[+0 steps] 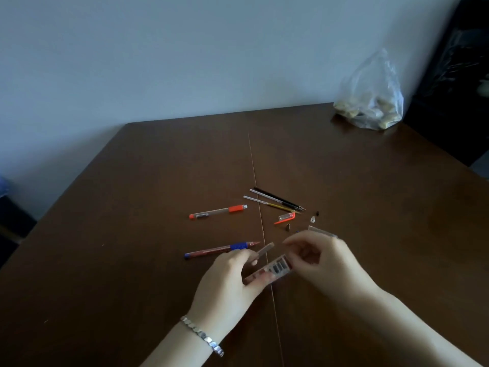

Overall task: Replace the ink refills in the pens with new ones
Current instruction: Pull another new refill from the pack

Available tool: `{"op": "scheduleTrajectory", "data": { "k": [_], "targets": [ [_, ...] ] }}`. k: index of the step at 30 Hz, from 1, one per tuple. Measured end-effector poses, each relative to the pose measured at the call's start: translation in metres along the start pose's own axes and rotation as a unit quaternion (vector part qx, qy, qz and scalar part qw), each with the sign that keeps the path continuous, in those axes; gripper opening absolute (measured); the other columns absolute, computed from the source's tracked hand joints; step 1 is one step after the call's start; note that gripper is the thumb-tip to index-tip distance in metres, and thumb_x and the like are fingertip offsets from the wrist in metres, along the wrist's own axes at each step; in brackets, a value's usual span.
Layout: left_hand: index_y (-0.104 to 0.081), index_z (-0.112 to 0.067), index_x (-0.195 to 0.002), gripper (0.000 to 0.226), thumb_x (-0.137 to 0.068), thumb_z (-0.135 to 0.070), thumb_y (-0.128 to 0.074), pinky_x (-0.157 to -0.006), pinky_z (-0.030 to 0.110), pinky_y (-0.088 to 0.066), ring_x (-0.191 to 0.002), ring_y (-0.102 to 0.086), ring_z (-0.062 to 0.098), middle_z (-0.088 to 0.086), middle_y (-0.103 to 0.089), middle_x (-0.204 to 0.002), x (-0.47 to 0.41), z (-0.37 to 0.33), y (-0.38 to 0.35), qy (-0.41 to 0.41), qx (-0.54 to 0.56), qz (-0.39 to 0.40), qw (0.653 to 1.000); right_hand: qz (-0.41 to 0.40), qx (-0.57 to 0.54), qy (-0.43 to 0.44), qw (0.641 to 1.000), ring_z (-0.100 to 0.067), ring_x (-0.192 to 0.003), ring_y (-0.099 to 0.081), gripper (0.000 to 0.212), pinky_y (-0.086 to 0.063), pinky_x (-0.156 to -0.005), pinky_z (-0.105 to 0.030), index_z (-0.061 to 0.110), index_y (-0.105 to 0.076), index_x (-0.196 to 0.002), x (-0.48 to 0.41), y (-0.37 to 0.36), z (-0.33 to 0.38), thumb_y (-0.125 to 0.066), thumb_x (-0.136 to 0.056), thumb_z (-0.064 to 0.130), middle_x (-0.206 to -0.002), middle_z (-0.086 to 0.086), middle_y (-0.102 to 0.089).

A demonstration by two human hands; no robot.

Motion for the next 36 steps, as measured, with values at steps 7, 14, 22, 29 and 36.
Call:
{"op": "scheduleTrajectory", "data": {
  "k": [7, 14, 22, 29, 36],
  "targets": [
    [-0.067, -0.028, -0.09, 0.02, -0.073, -0.038, -0.064, -0.067, 0.019, -0.05, -0.079, -0.059, 0.002, -0.011, -0.064, -0.083, -0.006, -0.014, 0.019, -0.069, 0.085, -0.039, 0.993, -0.059, -0.148, 0.008, 0.987, -0.003, -0.071, -0.068, 0.026, -0.051, -0.06, -0.013, 0.022, -0.063, -0.067, -0.005, 0.037, 0.015, -0.065, -0.075, -0.003, -0.081, 0.018, -0.071],
    [-0.064, -0.036, -0.087, 0.025, -0.067, -0.049, -0.056, -0.061, 0.012, -0.051, -0.075, -0.061, -0.004, -0.02, -0.065, -0.076, -0.007, -0.017, 0.022, -0.077, 0.142, 0.014, 0.987, -0.03, -0.037, 0.032, 0.998, -0.003, -0.076, -0.064, 0.03, -0.052, -0.065, -0.015, 0.035, -0.066, -0.068, -0.005, 0.044, 0.019, -0.07, -0.073, 0.006, -0.08, 0.008, -0.069],
    [-0.062, -0.042, -0.08, 0.013, -0.068, -0.046, -0.057, -0.052, 0.007, -0.045, -0.068, -0.062, -0.003, -0.017, -0.066, -0.07, -0.008, -0.023, 0.018, -0.073, 0.174, 0.042, 0.981, 0.007, -0.048, 0.006, 0.999, 0.005, -0.074, -0.062, 0.034, -0.046, -0.06, -0.005, 0.04, -0.067, -0.06, -0.005, 0.045, 0.016, -0.073, -0.072, 0.009, -0.074, 0.013, -0.069],
    [-0.06, -0.044, -0.068, 0.009, -0.076, -0.039, -0.061, -0.066, 0.006, -0.046, -0.079, -0.061, -0.004, -0.017, -0.067, -0.075, -0.014, -0.025, 0.013, -0.094, 0.124, 0.083, 0.984, 0.034, -0.071, 0.01, 0.997, 0.004, -0.08, -0.063, 0.026, -0.047, -0.062, -0.006, 0.032, -0.073, -0.07, -0.004, 0.046, 0.018, -0.071, -0.073, 0.007, -0.083, 0.01, -0.07],
    [-0.062, -0.036, -0.08, 0.02, -0.07, -0.052, -0.057, -0.069, 0.016, -0.05, -0.078, -0.062, -0.006, -0.018, -0.068, -0.078, -0.019, -0.018, 0.013, -0.041, 0.137, 0.133, 0.981, -0.013, -0.207, -0.038, 0.978, -0.011, -0.078, -0.067, 0.019, -0.055, -0.061, -0.024, 0.014, -0.07, -0.063, 0.004, 0.051, 0.012, -0.066, -0.073, -0.002, -0.086, 0.003, -0.072]
  ]
}}
Point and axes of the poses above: each hand's wrist, its own x-axis away from the middle knuckle, its own y-axis out of the back of the hand, z = x × y, the point moved 4 cm from there along -x, towards the middle knuckle
